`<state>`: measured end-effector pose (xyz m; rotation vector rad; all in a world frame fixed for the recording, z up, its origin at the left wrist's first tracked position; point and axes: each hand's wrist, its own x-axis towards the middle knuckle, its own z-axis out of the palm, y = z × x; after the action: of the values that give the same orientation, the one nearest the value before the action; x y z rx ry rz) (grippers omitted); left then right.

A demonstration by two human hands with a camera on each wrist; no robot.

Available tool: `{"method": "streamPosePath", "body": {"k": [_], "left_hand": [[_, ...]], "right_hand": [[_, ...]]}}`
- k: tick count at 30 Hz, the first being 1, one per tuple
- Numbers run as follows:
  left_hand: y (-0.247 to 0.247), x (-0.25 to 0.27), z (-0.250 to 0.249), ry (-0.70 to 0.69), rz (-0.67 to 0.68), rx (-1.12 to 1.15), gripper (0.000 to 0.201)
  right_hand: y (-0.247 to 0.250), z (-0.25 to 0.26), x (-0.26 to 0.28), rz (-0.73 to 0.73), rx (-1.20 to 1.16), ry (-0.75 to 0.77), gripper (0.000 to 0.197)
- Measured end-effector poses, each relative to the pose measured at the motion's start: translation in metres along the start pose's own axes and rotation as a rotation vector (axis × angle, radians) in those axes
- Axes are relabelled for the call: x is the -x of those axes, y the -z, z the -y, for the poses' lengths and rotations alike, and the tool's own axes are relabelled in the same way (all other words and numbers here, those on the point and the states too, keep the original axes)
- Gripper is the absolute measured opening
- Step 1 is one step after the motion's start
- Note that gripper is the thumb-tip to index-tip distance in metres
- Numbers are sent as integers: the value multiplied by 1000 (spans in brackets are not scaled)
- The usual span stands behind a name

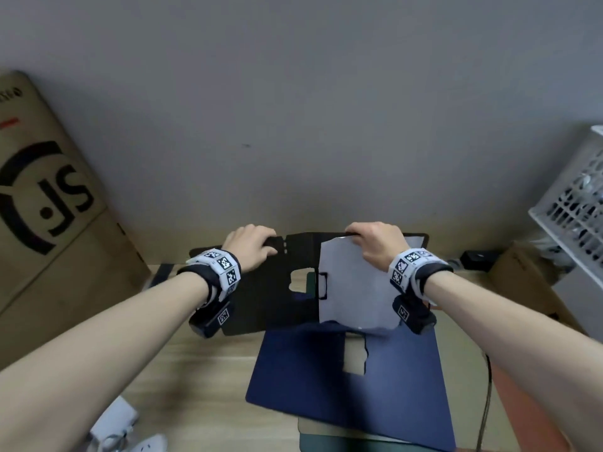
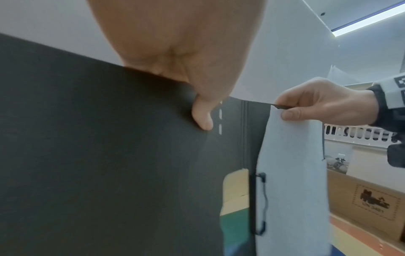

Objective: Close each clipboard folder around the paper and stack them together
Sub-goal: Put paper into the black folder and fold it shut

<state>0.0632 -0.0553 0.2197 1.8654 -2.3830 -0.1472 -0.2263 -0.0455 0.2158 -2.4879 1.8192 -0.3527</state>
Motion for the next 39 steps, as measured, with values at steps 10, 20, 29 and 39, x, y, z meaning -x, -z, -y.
{"method": "streamPosePath", "body": {"k": [10, 20, 29, 39], "left_hand": [[-87, 2, 6, 161, 264, 61, 55], [-233, 5, 8, 161, 251, 64, 45], [-287, 1, 13, 274, 336, 189, 43], [-276, 40, 34, 389, 294, 385, 46]], "right_hand": [[-83, -27, 12, 510, -186, -171, 28], [-204, -67, 29, 549, -306, -241, 22], [-254, -80, 38, 398, -355, -258, 23], [-247, -62, 77, 260, -345, -189, 33]]}}
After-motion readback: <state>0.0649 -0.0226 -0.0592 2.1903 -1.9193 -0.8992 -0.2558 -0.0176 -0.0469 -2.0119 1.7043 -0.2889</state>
